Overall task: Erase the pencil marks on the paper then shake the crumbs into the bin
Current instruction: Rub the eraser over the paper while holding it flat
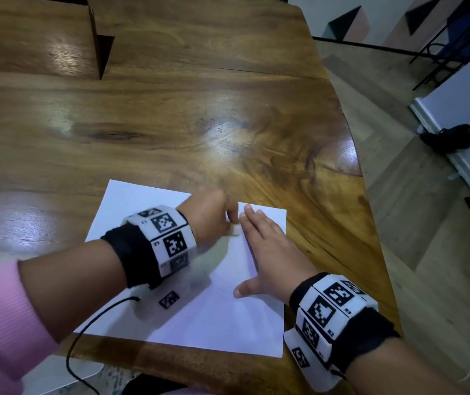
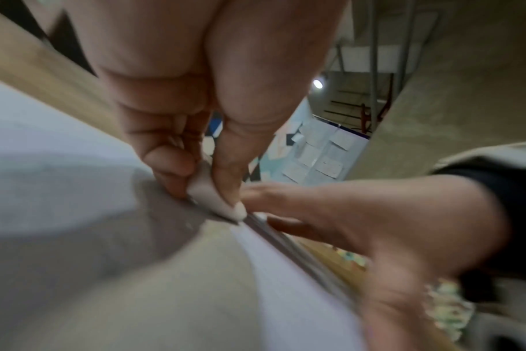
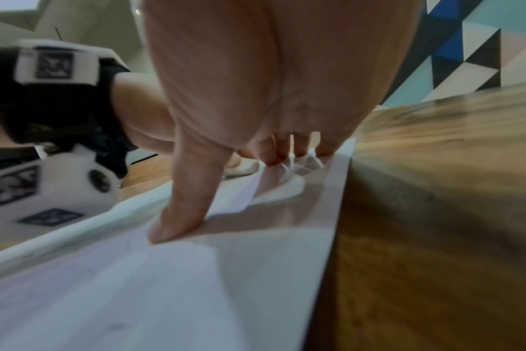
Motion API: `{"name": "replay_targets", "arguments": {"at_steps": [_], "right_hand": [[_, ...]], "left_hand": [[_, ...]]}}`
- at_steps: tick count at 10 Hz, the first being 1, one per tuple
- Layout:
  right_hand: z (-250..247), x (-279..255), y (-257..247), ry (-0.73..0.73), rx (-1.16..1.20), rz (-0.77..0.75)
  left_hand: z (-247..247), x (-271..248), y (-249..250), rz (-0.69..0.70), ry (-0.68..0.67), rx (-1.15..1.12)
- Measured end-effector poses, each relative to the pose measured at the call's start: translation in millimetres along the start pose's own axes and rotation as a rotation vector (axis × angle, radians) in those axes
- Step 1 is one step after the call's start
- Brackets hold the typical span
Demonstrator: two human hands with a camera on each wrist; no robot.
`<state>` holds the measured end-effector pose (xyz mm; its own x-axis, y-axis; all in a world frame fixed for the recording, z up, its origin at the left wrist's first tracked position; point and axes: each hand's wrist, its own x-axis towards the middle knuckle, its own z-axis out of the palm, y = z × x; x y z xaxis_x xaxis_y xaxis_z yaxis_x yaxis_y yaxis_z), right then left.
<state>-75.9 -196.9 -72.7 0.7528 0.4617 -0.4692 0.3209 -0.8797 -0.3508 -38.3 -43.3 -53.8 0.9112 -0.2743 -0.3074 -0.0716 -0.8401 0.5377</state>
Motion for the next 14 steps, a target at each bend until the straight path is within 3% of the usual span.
{"name": "replay_targets", "arguments": {"at_steps": [1, 3, 4, 5, 6, 7, 8, 10, 12, 13, 14], "right_hand": [[-0.9, -0.7, -0.5, -0.005, -0.013, 0.0], [0.1, -0.1, 0.3, -0.009, 0.0, 0.005], [0.0, -0.2, -0.1, -0.009, -0.013, 0.008], [-0.6, -0.2, -0.6, -0.013, -0.017, 0.011], [-1.0, 0.2, -0.4, -0.02, -0.024, 0.008], [-1.4, -0.2, -1.4, -0.024, -0.03, 0.011], [-2.4, -0.7, -2.3, -0.023, -0.032, 0.01], [-3.7, -1.1, -4.1, -0.038, -0.03, 0.013], [-3.4, -1.4, -4.8, -0.034, -0.035, 0.016], [-3.2, -0.6, -3.9, -0.034, -0.038, 0.014], [-2.5, -0.8, -3.8, -0.033, -0.046, 0.014]], "left_hand": [[-4.8, 9.6, -5.4, -0.075, 0.18, -0.015], [-1.2, -9.5, 1.2, 0.065, -0.117, 0.051], [-12.3, 4.2, -11.9, -0.068, 0.122, 0.064], [-7.9, -4.7, -14.4, -0.07, 0.153, 0.033], [4.6, -22.5, -9.3, 0.075, -0.091, 0.036], [-1.7, -11.6, -13.7, 0.066, -0.069, 0.068], [-5.6, -0.8, -19.6, -0.058, 0.175, 0.048], [0.2, -30.9, -19.2, 0.159, -0.245, 0.141], [-0.3, -15.1, -24.1, 0.022, 0.124, 0.076], [10.0, -46.5, -24.8, 0.203, -0.171, 0.146], [6.0, -52.4, -25.4, 0.213, -0.28, 0.152]]}}
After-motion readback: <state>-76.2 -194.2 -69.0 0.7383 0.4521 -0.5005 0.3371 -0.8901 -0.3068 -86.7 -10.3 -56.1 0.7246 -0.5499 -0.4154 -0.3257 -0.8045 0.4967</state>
